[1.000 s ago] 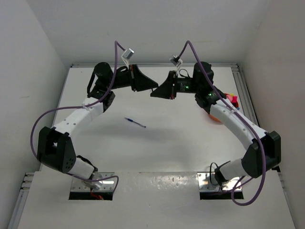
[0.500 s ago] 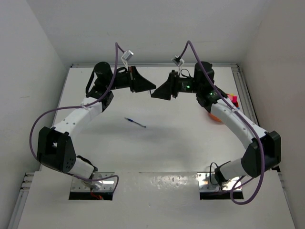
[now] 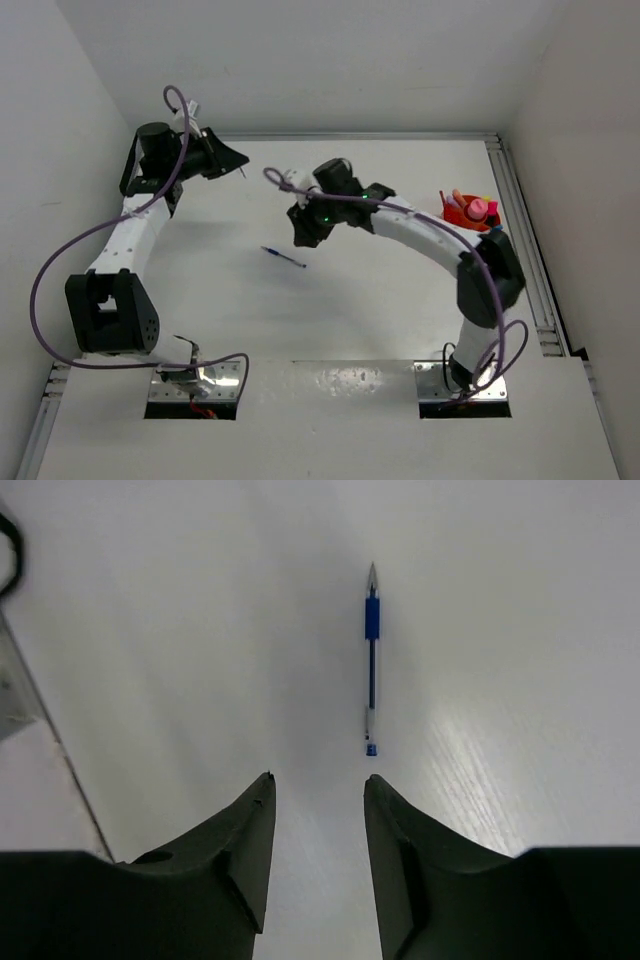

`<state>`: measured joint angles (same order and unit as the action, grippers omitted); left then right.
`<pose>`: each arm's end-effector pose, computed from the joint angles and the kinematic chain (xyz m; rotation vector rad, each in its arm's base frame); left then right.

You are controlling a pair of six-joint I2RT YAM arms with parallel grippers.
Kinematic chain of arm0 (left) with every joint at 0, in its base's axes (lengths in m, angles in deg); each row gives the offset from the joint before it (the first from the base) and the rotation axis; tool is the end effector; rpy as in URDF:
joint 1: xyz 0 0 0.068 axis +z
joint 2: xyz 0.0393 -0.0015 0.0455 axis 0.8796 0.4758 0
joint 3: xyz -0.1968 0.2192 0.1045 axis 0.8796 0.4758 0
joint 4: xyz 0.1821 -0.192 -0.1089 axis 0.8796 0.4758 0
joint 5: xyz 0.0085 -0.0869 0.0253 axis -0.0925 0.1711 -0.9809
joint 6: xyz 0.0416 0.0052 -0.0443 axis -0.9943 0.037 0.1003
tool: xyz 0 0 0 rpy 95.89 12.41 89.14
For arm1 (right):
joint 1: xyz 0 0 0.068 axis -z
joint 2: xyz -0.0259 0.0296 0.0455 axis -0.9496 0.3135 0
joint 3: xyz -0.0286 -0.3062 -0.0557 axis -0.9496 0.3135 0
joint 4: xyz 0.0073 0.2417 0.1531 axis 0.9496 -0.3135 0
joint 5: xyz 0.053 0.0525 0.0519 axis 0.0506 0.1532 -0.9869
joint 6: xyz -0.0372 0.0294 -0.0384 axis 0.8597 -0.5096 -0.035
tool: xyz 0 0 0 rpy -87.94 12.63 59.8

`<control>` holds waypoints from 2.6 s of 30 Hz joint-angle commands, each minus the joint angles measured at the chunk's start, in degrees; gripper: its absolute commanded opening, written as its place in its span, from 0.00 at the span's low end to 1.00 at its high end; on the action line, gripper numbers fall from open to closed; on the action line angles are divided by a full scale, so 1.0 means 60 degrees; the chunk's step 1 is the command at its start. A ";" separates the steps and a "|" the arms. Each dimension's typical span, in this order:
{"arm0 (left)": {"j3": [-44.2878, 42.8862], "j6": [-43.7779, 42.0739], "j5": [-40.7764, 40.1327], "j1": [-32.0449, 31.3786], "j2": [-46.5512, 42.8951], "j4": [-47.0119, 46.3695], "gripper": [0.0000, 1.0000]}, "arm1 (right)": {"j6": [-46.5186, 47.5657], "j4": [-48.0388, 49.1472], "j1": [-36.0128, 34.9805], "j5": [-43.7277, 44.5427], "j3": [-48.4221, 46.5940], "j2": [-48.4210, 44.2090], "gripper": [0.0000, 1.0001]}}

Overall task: Sort the stationery into containers
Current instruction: Pick up the pen from the center of the board, then close the pen cap on the pen.

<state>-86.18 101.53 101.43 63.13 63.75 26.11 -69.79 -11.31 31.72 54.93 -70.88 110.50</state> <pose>0.3695 -0.0209 0.3857 -0.0320 1.8927 -1.0625 0.3224 0.2936 0.3067 -0.9776 2.1586 0.8149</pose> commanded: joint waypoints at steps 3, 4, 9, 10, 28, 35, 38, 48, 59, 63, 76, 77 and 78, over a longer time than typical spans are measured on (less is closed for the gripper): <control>-0.0672 -0.1710 -0.0909 0.0504 -0.0137 0.1954 0.00 | 0.0982 -0.0604 -0.0816 0.1964 -0.1094 0.1750 0.37; -0.0687 -0.1900 -0.0967 0.0577 -0.0108 0.2162 0.00 | 0.0996 -0.0619 -0.0962 0.2039 -0.1284 0.2231 0.37; -0.0629 -0.2721 -0.1084 0.0681 0.0068 0.3144 0.00 | 0.1231 -0.0297 -0.1095 0.2449 -0.1520 0.3158 0.36; -0.0527 -0.2751 -0.1259 0.0695 0.0039 0.3203 0.00 | 0.1274 -0.0224 -0.1095 0.2479 -0.1535 0.3376 0.36; 0.1261 -0.1199 0.0234 0.1281 0.0493 0.1505 0.00 | 0.2079 0.0626 -0.1403 0.2845 -0.1403 0.4506 0.32; 0.1335 -0.0719 -0.0118 0.1442 0.0537 0.1651 0.00 | 0.2578 0.0566 -0.1476 0.2700 -0.0936 0.4187 0.00; 0.1306 0.0115 0.0115 0.1748 0.0727 0.1622 0.00 | 0.2477 0.0597 -0.1302 0.2073 -0.0278 0.3513 0.00; 0.1875 0.3105 0.0071 0.1897 -0.0046 0.1346 0.00 | 0.0822 -0.0077 -0.0948 0.0561 -0.0348 -0.0016 0.00; 0.3152 0.5494 0.0219 0.1047 -0.1250 -0.0498 0.00 | -0.0103 -0.0575 -0.1535 0.1820 -0.0524 -0.1147 0.00; 0.2669 0.5832 0.0057 0.0814 -0.1075 -0.0692 0.00 | -0.0116 -0.0575 -0.1520 0.1908 -0.0465 -0.1236 0.00; 0.2712 0.6448 -0.0089 0.0007 -0.1089 -0.1703 0.00 | -0.0322 -0.0502 -0.1520 0.1762 -0.0802 -0.0767 0.00; 0.2697 0.6433 -0.0089 -0.0022 -0.1089 -0.1732 0.00 | -0.0336 -0.0487 -0.1506 0.1791 -0.0802 -0.0767 0.00; 0.2668 0.6346 -0.0060 -0.0022 -0.1103 -0.1732 0.00 | -0.0322 -0.0487 -0.1506 0.1806 -0.0802 -0.0738 0.00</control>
<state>-68.23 139.10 101.15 63.70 58.26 18.37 -71.10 -15.47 22.56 65.31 -73.13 105.56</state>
